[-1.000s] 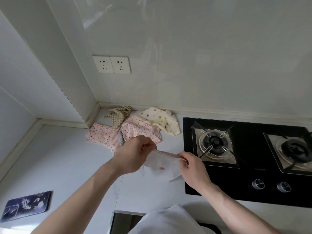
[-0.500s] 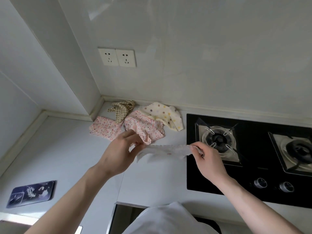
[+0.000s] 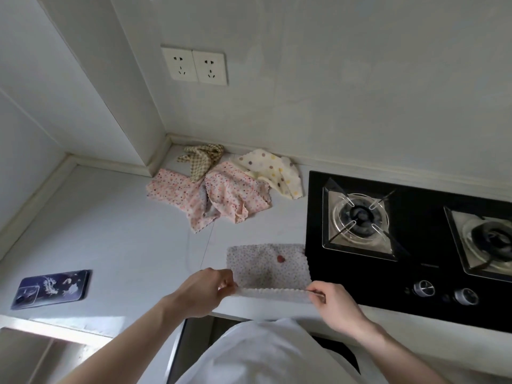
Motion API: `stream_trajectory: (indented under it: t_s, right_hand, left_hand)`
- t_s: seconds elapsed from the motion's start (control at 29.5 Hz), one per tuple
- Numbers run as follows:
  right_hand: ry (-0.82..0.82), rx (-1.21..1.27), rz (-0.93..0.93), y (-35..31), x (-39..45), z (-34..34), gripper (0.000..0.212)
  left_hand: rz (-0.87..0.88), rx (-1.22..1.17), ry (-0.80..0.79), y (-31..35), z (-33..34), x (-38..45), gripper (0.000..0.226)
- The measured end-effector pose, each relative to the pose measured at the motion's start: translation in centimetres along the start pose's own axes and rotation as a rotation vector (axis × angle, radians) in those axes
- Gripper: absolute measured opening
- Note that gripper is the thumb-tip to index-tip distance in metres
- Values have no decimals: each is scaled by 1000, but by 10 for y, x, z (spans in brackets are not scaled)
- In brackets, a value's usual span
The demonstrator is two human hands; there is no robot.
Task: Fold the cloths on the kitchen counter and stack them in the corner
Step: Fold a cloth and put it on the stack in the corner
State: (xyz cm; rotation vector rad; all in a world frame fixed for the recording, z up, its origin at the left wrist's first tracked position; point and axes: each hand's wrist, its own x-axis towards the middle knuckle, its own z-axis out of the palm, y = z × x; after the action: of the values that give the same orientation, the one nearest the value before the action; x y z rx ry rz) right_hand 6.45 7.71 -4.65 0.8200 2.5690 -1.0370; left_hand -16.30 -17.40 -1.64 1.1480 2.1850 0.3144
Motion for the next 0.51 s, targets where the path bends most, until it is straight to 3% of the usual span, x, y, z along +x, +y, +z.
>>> stream_trajectory:
  t_s: [0.17,0.51]
  right_hand:
    - [-45,-33,62,10,3,9,21]
    - [81,28,103,-6,45,-18,9]
  left_hand:
    - [-74,-3,-70,-9,23,7,15]
    - [-232,-9,147,-12,15,40,11]
